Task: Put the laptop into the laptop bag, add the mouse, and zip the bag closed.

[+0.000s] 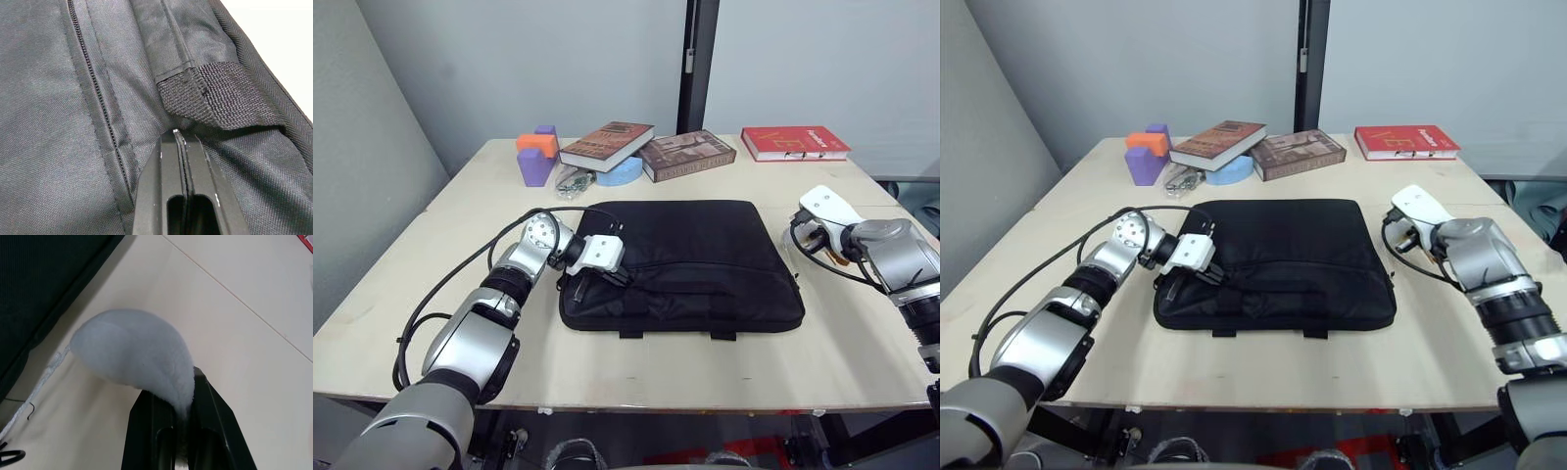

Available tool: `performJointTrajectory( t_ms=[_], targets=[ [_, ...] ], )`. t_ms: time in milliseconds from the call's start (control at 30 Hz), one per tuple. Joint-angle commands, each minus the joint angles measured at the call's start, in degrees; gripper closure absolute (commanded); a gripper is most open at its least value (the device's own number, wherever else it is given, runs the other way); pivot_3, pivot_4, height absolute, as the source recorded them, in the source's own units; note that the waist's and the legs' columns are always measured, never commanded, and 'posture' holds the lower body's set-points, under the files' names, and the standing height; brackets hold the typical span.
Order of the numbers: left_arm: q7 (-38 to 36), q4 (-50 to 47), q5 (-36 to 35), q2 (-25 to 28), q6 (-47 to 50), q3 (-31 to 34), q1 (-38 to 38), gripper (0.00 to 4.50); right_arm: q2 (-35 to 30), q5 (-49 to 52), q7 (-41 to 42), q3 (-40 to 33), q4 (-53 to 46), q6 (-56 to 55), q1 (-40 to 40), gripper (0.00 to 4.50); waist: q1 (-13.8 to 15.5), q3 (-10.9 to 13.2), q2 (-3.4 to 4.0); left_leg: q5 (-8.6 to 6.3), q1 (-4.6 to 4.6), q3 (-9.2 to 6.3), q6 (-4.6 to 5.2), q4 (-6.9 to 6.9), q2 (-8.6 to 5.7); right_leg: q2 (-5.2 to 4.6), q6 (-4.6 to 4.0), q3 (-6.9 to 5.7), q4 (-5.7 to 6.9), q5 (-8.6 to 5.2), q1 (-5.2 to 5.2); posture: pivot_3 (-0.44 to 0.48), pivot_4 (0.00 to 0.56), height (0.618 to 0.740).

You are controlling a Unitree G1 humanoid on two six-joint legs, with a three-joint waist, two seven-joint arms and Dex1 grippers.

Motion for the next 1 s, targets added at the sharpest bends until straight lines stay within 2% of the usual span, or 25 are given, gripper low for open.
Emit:
performJointTrajectory(
  t_ms=[33, 333, 633, 667, 733, 867, 1000],
  targets=[
    [-0.90, 4.11, 6.22, 0.58, 2.07, -5.27, 5.52, 4.50, 1.36, 1.22, -1.42, -4.20, -0.78, 1.70, -2.75, 4.47, 0.02, 0.00, 0.01, 0.00, 0.00, 0.01, 0.00, -0.02, 0.00, 0.00, 0.00, 0.00, -0.01, 0.00, -0.01, 0.000, 0.150, 0.730],
    [-1.33, 3.42, 6.22, 0.95, 1.99, -5.63, 6.25, 4.50, 3.66, 3.62, -3.68, -8.81, 0.93, 5.64, -4.39, 4.47, -0.04, -0.01, 0.02, 0.00, 0.00, 0.08, 0.00, -0.06, 0.00, 0.00, 0.05, 0.06, -0.01, -0.03, -0.06, 0.000, 0.150, 0.730],
    [-1.20, 2.67, 5.45, 0.46, 3.10, -5.14, 6.31, 4.50, 2.21, 7.19, 1.03, -8.12, -4.97, 8.89, 2.13, 4.47, 0.19, -0.02, 0.04, 0.00, 0.01, 0.10, -0.02, -0.21, 0.00, 0.00, 0.12, 0.04, -0.09, -0.08, -0.05, 0.000, 0.150, 0.730],
    [-1.33, 2.50, 4.79, 0.30, 3.87, -4.65, 6.06, 4.50, 1.79, 7.80, 1.99, -8.31, -5.63, 8.90, 3.31, 3.72, 0.31, -0.02, 0.04, 0.00, 0.01, 0.10, -0.02, -0.21, 0.00, 0.00, 0.08, 0.04, -0.10, -0.05, -0.05, 0.000, 0.150, 0.730],
    [-1.70, 2.15, 3.30, -0.05, 5.41, -3.67, 5.69, 4.50, 1.46, 8.86, 2.80, -9.39, -6.29, 8.93, 4.69, 3.12, 0.38, -0.02, 0.04, -0.01, 0.01, 0.11, -0.02, -0.24, 0.00, 0.00, 0.08, 0.03, -0.11, -0.05, -0.07, 0.000, 0.150, 0.730],
    [-3.40, -0.17, -0.72, -0.36, 10.33, -1.12, 5.07, 4.50, -0.67, 11.12, 5.68, -10.42, -8.61, 9.25, 6.30, 1.62, 0.44, 0.05, 0.02, 0.00, -0.04, 0.15, -0.02, -0.24, 0.00, 0.00, 0.06, 0.07, -0.10, -0.04, -0.21, 0.000, 0.150, 0.730],
    [-4.79, -6.70, -6.18, 0.65, 17.66, 0.71, 5.33, 4.50, -3.91, 13.72, 8.57, -12.88, -9.70, 9.92, 6.83, 0.34, 0.60, 0.34, 0.09, -0.01, -0.21, 0.16, -0.03, -0.25, 0.01, 0.00, 0.04, 0.05, -0.10, -0.02, -0.37, 0.000, 0.150, 0.730]
  ],
)
